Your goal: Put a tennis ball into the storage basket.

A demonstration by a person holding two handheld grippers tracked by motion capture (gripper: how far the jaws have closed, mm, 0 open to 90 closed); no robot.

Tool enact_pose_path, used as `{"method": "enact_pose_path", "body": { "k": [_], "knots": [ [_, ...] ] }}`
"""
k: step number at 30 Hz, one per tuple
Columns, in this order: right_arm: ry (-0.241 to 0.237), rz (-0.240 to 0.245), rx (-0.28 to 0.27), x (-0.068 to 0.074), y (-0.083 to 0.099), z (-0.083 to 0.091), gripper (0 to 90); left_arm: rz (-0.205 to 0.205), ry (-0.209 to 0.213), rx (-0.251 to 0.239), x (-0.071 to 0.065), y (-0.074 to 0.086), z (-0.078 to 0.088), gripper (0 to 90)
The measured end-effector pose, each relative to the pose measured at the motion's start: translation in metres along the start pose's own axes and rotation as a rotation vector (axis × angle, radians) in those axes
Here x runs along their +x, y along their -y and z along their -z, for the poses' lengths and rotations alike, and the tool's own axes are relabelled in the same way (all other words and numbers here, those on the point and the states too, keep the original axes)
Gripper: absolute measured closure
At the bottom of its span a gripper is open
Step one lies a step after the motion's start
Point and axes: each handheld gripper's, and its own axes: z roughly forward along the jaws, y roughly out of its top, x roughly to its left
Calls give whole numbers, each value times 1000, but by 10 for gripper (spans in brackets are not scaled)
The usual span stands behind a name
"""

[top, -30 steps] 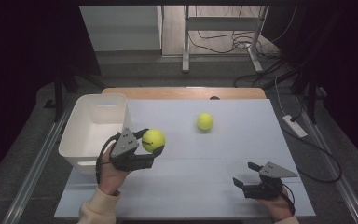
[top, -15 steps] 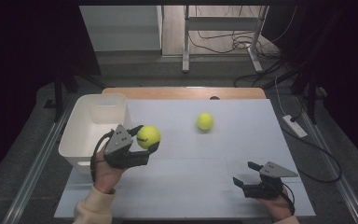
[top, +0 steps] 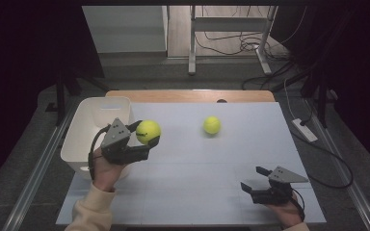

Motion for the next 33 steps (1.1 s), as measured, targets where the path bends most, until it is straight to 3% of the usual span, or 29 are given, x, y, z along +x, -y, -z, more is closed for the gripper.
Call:
{"method": "enact_pose_path", "body": {
  "k": [33],
  "knots": [
    [6,-2,4,0,1,-1,128,23,-40,-18,28,-20,8,268]
  ]
}}
